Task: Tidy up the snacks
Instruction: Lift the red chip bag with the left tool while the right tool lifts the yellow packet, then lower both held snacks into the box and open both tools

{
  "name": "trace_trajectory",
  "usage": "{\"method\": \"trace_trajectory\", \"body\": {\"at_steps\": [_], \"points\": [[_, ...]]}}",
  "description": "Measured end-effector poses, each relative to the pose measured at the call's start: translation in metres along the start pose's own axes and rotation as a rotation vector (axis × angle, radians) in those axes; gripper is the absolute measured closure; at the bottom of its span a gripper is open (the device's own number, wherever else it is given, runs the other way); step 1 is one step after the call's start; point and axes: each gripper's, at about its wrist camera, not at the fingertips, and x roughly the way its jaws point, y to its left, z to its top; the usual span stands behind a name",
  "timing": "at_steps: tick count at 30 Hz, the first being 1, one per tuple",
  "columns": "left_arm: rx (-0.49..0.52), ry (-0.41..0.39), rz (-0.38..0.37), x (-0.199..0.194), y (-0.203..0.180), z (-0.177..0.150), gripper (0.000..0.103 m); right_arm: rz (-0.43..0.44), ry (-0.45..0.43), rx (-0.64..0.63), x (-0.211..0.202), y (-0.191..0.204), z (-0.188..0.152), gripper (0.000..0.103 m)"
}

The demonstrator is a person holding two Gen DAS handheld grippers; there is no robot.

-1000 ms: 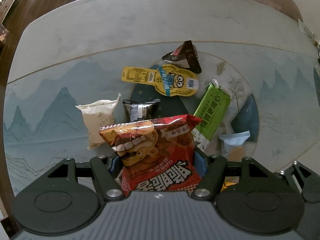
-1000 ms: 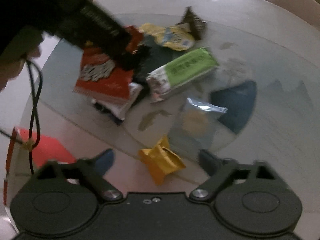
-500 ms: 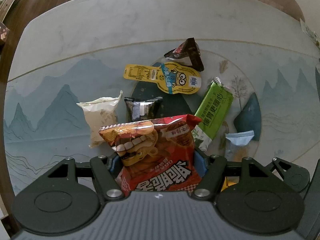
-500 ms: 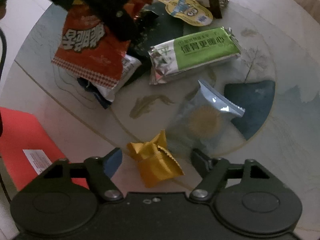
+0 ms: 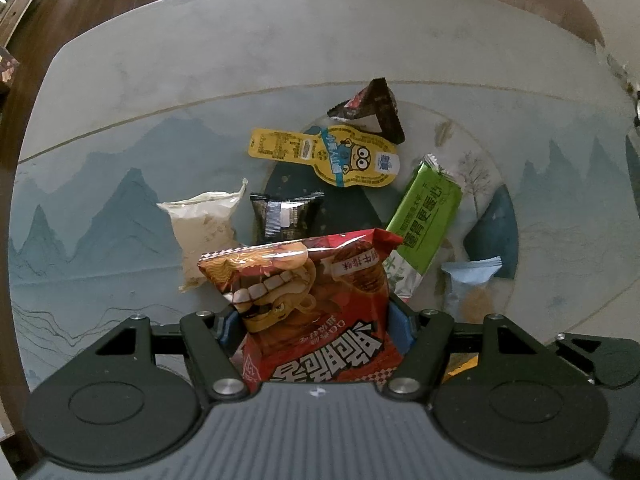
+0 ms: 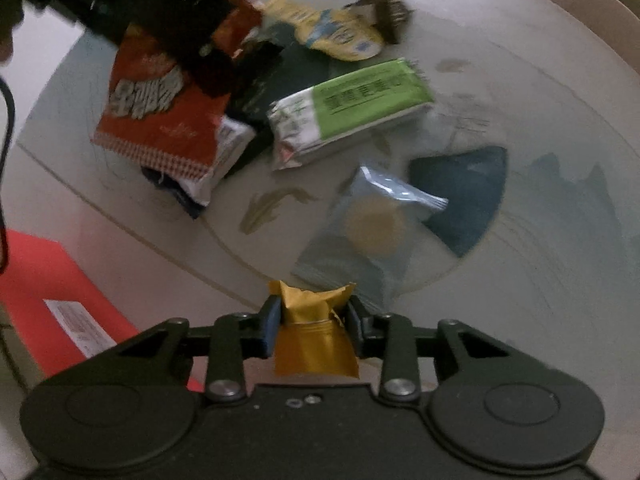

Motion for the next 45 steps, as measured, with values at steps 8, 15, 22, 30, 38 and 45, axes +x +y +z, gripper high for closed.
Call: {"method": "trace_trajectory", "body": {"at_steps": [8,15,22,30,38,45], "points": [[-0.014,-0.065,-0.049,-0.035,0.01,-0.004,0.034,-0.009,-0.107,0.116,-0.048,-0.019,-0.013,0.07],[0.023,-0.146,-0.083,-0.076,0.009,-0.03,0.034,-0.012,-0.177,0.162,-0.092,-0.008,-0.032,0.07],[0.069,-0.204,-0.11,-0.112,0.011,-0.071,0.034,-0.01,-0.238,0.161,-0.13,0.021,-0.053,0.07],[0.123,-0.234,-0.131,-0.14,0.018,-0.127,0.034,-0.014,-0.28,0.138,-0.154,0.058,-0.08,0.07],[0.173,-0.224,-0.161,-0.152,0.031,-0.182,0.034,0.001,-0.297,0.147,-0.156,0.088,-0.109,0.07],[0.2,-0.201,-0.173,-0.138,0.034,-0.228,0.034,0.009,-0.294,0.182,-0.138,0.108,-0.135,0.07]]}}
